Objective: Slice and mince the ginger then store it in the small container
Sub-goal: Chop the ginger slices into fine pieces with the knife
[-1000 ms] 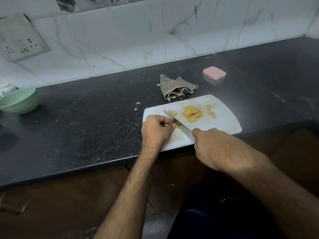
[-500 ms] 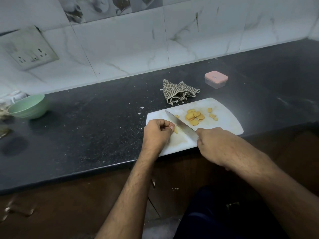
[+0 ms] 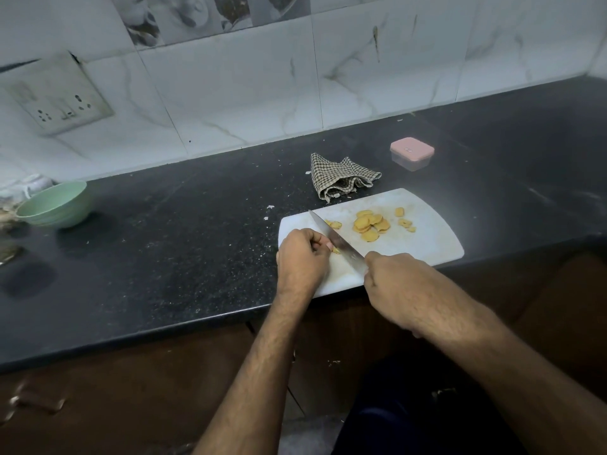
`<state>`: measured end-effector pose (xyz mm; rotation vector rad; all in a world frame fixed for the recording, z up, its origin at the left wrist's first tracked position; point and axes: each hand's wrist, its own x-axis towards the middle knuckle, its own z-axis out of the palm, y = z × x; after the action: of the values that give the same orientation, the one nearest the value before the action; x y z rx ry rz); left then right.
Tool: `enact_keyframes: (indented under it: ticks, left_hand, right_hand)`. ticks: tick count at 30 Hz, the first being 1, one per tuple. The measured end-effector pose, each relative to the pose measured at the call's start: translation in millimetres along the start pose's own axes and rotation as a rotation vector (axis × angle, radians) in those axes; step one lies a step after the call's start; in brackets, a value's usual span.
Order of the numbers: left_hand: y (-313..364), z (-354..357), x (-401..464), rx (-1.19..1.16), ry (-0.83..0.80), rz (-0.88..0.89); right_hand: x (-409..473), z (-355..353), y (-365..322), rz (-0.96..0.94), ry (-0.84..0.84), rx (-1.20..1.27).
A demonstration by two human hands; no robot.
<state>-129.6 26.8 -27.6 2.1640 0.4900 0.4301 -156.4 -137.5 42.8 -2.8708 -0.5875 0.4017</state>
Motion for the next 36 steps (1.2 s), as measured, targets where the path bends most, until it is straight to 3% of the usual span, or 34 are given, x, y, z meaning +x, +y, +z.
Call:
enact_keyframes:
  ticks: [23, 36]
  left_hand:
    - [3, -3, 1, 0.037, -0.035, -0.018]
    - [-10, -8, 3, -0.03, -0.116, 0.07]
  right_hand:
    - [13, -1, 1, -0.029, -0.02, -0.074]
    - [25, 9, 17, -0.021, 0.167, 0.015]
